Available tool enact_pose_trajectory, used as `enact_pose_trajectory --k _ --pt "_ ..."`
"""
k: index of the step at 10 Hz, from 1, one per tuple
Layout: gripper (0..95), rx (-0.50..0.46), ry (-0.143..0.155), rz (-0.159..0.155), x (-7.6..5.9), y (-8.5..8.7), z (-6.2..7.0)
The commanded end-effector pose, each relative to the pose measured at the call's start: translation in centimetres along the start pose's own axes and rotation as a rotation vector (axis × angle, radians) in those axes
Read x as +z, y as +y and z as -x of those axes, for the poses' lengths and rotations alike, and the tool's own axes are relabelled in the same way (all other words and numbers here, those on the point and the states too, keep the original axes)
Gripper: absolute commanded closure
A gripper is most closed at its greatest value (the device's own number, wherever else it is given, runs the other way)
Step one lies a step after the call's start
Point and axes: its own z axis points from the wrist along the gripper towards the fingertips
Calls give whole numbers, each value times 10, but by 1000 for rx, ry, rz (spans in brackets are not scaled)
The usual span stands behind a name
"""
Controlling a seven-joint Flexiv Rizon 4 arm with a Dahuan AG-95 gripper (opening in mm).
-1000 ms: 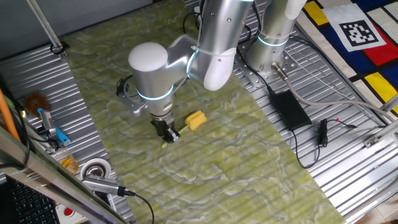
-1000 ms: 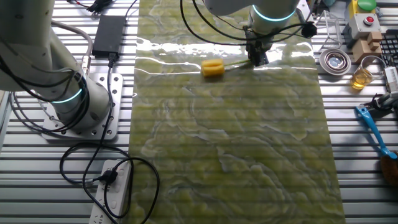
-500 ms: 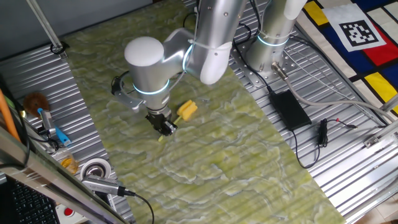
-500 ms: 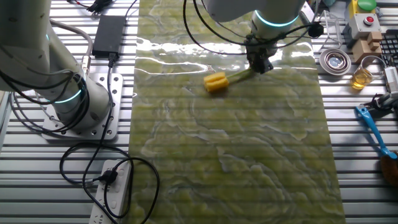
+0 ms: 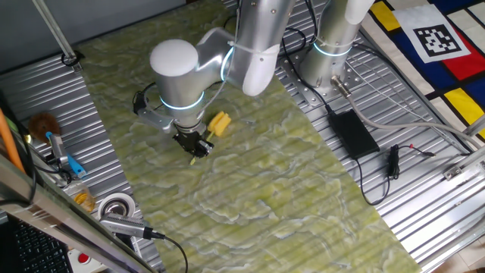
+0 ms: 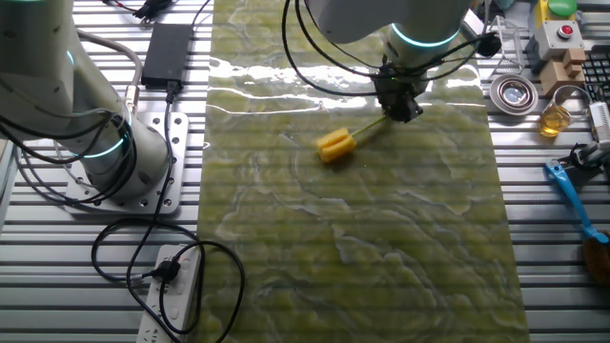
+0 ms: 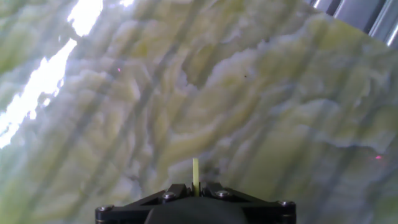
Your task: Scrub the table with a brush
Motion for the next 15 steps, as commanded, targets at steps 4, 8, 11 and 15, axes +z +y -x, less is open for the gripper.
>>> enact_pose_trajectory --k 4,8,11,15 --pt "950 -86 36 -11 -24 -2 39" --pt "950 -124 30 -33 -30 10 64" --pt "950 -158 18 -32 -30 11 64" --pt "950 -220 -2 -23 -24 22 72"
